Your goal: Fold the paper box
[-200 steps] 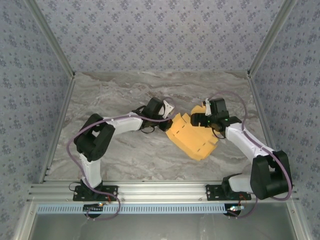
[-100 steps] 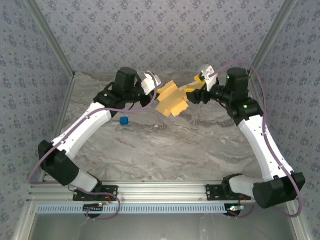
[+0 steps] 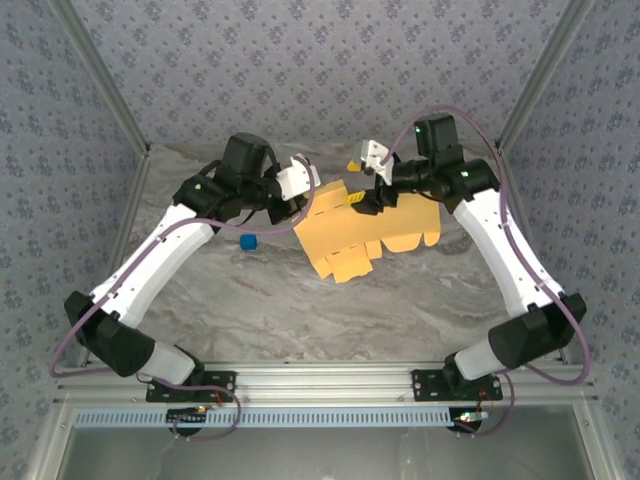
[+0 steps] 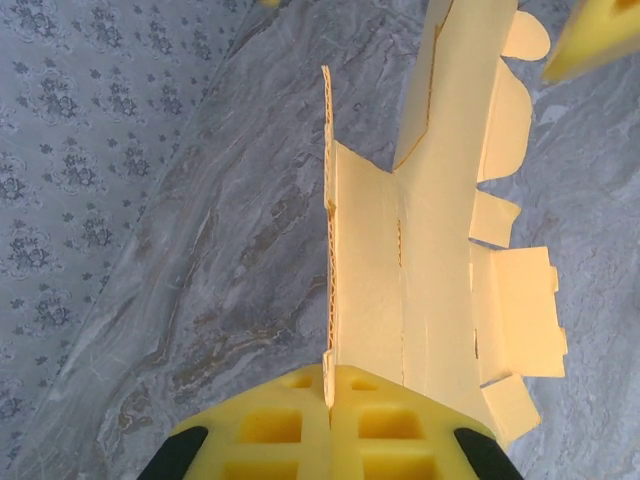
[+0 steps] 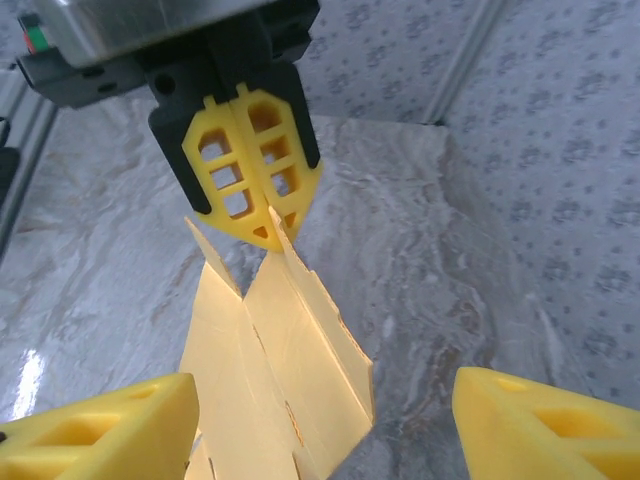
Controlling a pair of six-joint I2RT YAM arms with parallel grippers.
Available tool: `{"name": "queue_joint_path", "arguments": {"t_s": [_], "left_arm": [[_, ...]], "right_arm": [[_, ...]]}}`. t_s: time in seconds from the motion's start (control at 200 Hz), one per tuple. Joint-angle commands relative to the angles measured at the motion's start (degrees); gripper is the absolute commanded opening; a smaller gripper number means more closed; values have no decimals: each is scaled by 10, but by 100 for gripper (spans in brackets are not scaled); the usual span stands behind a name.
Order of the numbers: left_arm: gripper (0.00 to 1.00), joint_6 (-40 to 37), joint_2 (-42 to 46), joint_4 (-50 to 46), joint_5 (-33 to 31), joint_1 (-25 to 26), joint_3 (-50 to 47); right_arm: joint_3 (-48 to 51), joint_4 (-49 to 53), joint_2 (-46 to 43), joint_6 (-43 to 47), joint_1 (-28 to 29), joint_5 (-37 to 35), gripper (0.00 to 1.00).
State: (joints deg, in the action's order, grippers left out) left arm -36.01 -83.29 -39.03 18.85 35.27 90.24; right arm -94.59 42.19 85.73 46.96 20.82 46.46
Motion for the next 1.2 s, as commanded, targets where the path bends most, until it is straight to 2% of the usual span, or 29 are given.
{"name": "queue_joint_path", "arguments": {"t_s": [0.0, 0.18, 0.34, 0.43, 0.56, 0.58, 0.65, 0.69, 0.824, 0.919, 1.069, 1.194], "left_arm": [[0, -25, 22, -18, 5, 10, 25], [0, -34, 18, -20, -11, 20, 29], [0, -38, 17, -20, -20, 23, 32], [0, -38, 17, -14, -22, 23, 32], [2, -27, 18, -3, -23, 22, 29], [5, -23, 19, -2, -23, 22, 27], [27, -5, 28, 23, -14, 16, 16], [36, 8, 37, 35, -2, 7, 6], [59, 95, 87, 129, 57, -46, -68], [69, 166, 131, 224, 102, -87, -151], [81, 287, 160, 377, 197, -145, -268], [83, 302, 131, 400, 238, -147, -267]], "right_arm": [[-48, 70, 34, 43, 11, 30, 64], [-91, 114, 75, 58, 27, 35, 50], [-98, 128, 92, 66, 29, 26, 28], [-103, 135, 99, 68, 27, 25, 22], [-108, 143, 104, 69, 21, 33, 4], [-109, 142, 104, 69, 18, 39, 3], [-108, 138, 99, 63, 4, 63, 0], [-106, 132, 92, 54, -4, 78, 0], [-65, 51, 43, -23, -35, 103, 0], [-28, -30, 3, -112, -64, 114, 0], [18, -140, -46, -234, -97, 144, 0], [22, -156, -58, -268, -97, 147, 0]]}}
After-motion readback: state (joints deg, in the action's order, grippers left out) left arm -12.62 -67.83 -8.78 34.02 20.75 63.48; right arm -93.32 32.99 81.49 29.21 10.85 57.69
